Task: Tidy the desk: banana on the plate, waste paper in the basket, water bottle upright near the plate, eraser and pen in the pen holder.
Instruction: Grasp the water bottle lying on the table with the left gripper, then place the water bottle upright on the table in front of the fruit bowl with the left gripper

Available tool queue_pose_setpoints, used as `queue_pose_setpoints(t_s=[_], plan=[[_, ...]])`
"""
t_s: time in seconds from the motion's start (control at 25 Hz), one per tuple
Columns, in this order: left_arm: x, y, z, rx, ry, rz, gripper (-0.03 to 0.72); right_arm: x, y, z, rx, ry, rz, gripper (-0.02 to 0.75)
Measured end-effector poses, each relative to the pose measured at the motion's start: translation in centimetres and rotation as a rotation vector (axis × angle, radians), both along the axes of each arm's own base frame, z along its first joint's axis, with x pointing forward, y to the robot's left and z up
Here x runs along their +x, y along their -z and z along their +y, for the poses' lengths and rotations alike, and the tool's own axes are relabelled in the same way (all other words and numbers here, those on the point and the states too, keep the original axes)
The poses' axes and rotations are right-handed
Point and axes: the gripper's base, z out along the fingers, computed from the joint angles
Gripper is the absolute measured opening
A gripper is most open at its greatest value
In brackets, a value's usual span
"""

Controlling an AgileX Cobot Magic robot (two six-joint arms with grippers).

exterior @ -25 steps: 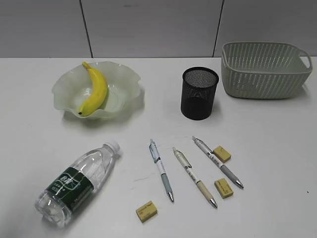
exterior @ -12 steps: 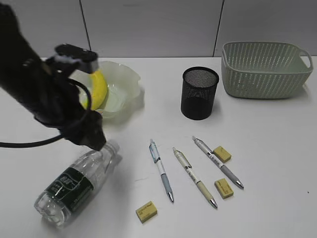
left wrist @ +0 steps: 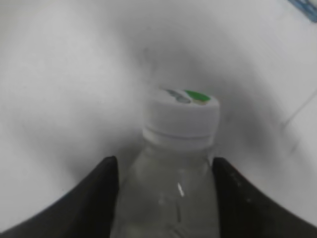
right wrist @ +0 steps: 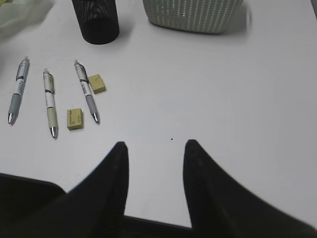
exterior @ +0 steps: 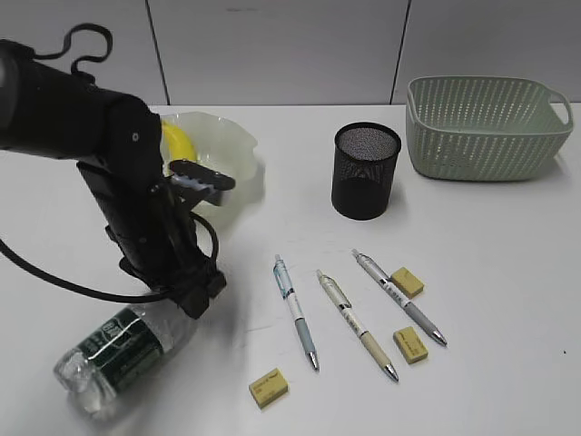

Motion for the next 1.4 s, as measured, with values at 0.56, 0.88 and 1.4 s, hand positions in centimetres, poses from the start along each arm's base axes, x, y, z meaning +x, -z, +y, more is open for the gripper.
queue_pose_setpoints(t_s=[0.56, 0.88, 1.4], plan=[[-4.2, -7.6, 3.6, -0.411, -0.108, -0.672, 0.337, 0.0, 0.0, 0.0, 0.0, 0.0, 0.0, 0.282], [-8.7, -3.3, 8.1, -0.607, -0.172, -1.162, 0.337, 0.0, 0.0, 0.0, 0.0, 0.0, 0.0, 0.277], [-8.5, -0.2, 8.1, -0.642, -0.237, -1.133, 0.336, 0.0, 0.0, 0.0, 0.0, 0.0, 0.0, 0.278]])
